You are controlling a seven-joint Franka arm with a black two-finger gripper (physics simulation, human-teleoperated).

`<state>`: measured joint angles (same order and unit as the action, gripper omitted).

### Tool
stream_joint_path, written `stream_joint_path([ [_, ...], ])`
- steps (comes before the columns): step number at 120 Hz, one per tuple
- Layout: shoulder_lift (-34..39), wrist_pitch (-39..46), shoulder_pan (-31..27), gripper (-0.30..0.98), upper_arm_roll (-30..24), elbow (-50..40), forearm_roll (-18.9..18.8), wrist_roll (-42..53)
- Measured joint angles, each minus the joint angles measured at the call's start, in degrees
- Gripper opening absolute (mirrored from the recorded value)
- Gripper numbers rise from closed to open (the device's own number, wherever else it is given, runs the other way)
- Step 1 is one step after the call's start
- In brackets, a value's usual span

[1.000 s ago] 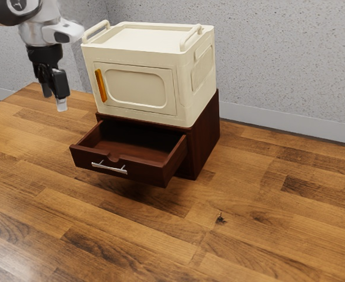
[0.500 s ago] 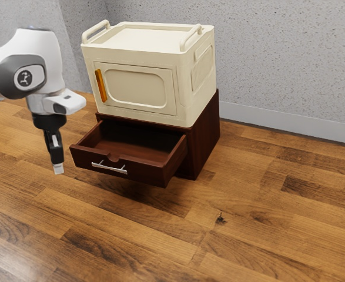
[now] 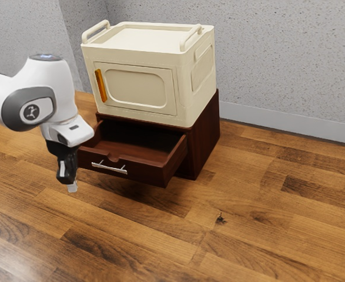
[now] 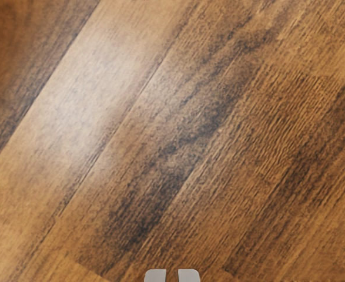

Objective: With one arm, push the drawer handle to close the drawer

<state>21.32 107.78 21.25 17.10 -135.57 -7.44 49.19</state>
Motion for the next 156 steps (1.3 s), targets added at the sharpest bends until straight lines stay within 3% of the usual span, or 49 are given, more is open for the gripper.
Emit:
stream_joint_path([
  [33,0.32,5.91,5.11,-0.10,0.19,-1.29,-3.64,5.82],
  [65,-3.67,12.27,5.62,-0.10,0.98,0.62,-6.14,9.40],
  [156,-13.36,22.97,4.77,-0.10,4.64,4.06,-6.72,13.96],
])
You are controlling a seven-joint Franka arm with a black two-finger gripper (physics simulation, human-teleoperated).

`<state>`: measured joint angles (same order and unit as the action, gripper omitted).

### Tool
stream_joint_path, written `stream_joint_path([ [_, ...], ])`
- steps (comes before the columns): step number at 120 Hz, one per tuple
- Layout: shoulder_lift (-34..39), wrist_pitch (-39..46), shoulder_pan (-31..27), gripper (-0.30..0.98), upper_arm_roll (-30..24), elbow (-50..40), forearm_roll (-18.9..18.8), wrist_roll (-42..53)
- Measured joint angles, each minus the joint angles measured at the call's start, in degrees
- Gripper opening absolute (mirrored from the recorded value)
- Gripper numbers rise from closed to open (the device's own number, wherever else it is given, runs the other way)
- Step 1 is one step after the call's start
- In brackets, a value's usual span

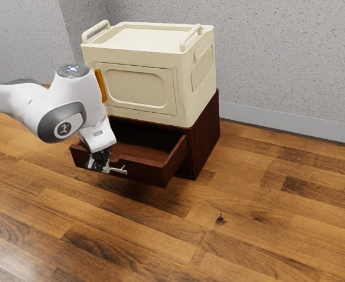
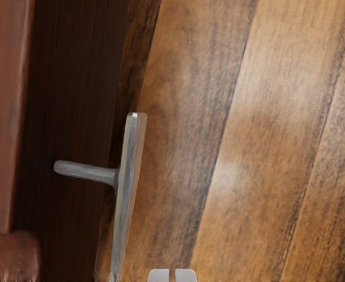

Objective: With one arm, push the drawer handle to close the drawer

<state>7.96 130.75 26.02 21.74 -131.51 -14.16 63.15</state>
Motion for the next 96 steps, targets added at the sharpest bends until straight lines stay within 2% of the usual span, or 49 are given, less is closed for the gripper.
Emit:
stream_joint_path([
  [14,-1.72,1.74,0.05,-0.10,0.85,-0.01,-0.06,0.33],
  [64,-5.87,10.58,-0.18,-0.09,1.91,1.21,-5.29,1.19],
  [96,-10.82,15.99,-0.36,-0.11,1.94,4.03,-6.96,1.45],
])
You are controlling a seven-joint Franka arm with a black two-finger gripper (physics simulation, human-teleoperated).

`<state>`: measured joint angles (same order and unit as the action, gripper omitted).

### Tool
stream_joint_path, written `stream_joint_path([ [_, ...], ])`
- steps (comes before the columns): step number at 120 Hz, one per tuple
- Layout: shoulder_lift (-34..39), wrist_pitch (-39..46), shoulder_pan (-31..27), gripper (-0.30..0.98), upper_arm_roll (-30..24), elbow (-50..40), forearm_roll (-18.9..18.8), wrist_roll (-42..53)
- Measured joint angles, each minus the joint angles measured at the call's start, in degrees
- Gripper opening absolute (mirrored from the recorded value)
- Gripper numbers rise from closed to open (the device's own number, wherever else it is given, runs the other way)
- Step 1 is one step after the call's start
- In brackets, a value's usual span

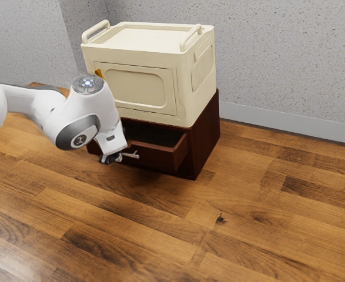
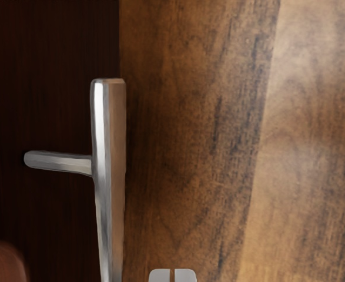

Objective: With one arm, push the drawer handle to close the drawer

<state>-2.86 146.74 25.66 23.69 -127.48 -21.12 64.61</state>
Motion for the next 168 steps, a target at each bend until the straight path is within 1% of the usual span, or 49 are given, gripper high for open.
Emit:
stream_joint_path([
  [19,-2.10,3.77,-0.05,-0.09,-0.06,1.26,-1.04,0.16],
  [40,-3.56,5.91,-0.22,-0.10,-0.05,3.37,-1.77,0.24],
  [110,-9.14,9.41,-1.99,-0.10,-0.37,8.62,-2.47,0.41],
  [147,-11.30,10.23,-2.74,-0.10,-0.78,10.95,-3.55,0.43],
  [168,-10.94,10.67,-2.48,-0.10,-0.84,11.22,-4.06,0.41],
])
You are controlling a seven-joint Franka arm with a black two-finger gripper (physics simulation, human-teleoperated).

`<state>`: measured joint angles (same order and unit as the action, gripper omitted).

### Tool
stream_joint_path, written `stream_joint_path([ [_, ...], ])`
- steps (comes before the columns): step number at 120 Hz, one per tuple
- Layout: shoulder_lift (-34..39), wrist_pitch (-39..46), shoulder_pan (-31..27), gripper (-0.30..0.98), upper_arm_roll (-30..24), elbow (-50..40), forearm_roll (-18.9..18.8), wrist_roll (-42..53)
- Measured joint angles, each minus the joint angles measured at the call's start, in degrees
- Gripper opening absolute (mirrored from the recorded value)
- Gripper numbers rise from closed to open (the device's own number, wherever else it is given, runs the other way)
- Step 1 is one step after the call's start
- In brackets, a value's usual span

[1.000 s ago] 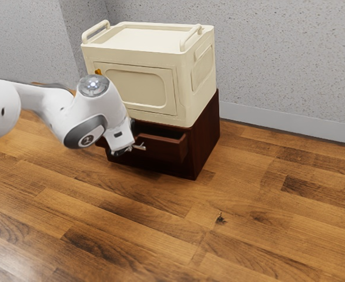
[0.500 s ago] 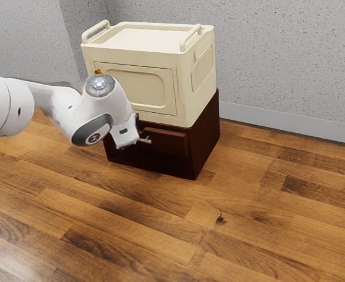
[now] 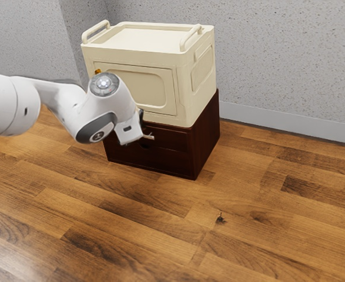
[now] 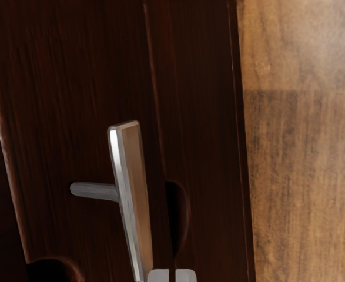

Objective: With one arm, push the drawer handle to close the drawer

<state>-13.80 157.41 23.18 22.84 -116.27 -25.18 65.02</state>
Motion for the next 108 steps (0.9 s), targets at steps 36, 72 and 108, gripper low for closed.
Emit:
stream_joint_path([
  [36,13.92,-15.26,3.59,-0.10,0.48,-2.23,3.08,-0.18],
  [72,23.72,-36.63,1.96,0.19,4.38,-1.95,15.69,-7.48],
  [108,23.69,-49.56,2.36,0.56,5.91,2.25,22.30,-20.70],
])
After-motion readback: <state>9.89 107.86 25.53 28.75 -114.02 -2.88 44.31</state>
